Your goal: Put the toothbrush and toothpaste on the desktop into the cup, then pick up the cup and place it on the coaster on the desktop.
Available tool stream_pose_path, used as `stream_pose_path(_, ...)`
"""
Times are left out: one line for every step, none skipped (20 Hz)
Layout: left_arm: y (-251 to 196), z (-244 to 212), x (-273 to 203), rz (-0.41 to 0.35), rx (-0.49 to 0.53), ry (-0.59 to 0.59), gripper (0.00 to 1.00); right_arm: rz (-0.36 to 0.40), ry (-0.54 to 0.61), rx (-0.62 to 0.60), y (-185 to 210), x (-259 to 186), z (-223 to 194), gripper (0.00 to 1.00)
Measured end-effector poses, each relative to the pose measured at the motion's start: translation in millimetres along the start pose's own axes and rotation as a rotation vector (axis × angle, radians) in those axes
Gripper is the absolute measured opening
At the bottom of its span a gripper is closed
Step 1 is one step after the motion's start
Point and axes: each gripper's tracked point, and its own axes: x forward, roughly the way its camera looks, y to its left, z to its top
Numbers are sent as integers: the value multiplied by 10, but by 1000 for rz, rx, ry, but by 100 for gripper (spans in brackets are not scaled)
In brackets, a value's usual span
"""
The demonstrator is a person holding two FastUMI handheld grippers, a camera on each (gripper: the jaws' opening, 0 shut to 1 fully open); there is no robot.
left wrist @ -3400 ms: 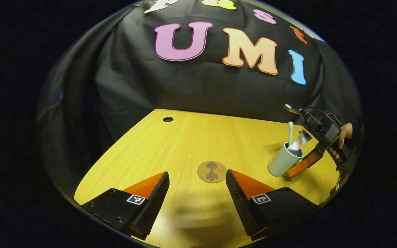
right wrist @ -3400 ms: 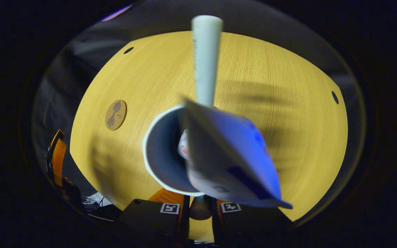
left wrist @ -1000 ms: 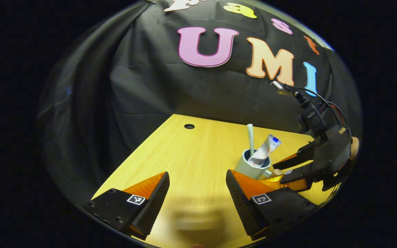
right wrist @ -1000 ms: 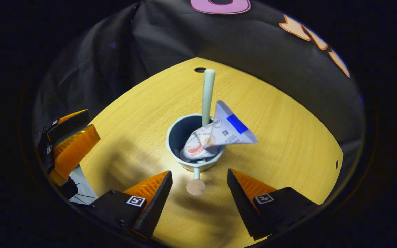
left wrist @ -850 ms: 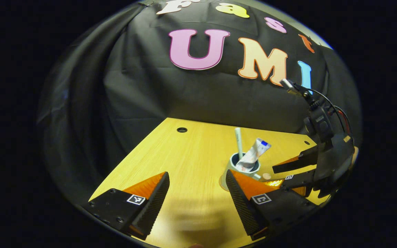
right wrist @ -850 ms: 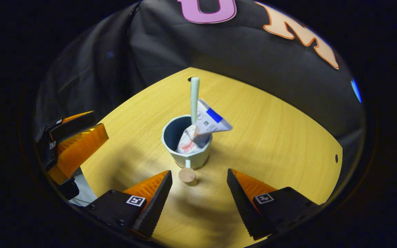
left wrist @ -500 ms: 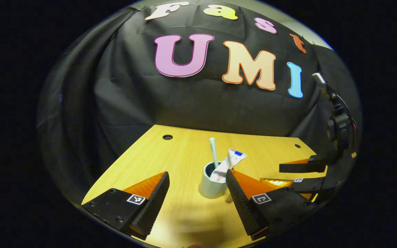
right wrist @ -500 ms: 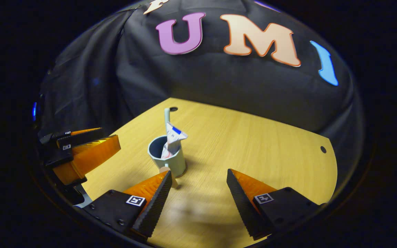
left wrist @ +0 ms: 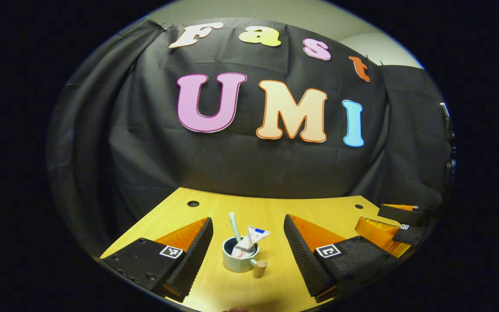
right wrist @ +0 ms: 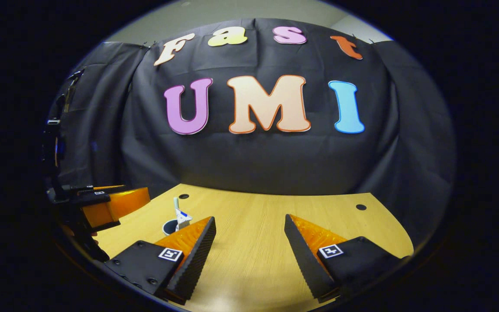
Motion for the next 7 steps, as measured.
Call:
stream_pose_path(-29,40,-8,-4,6,-8,95,-9,-7,4,-47,-3,46,98)
stream_pose_path(-51,73,-10,-7,10,-15,95,-18,-19,10,-96,-30,83,98)
stream_pose_path(-68,95,-24,-9,12,-21,95,-22,-26,16,-127,-47,120,98)
stream_pose_path(-69,120,-35,-9,12,-28,95,-24,-39,21,-145,-75,163,98)
stream_pose_path(-68,143,-55,-7,14,-30,95,-25,-48,22,-155,-89,189,98)
stream_pose_path(-60,172,-72,-6,17,-37,94,-26,-62,21,-154,-100,234,98)
stream_pose_path(-48,200,-87,-3,20,-44,95,-31,-80,21,-180,-122,294,98)
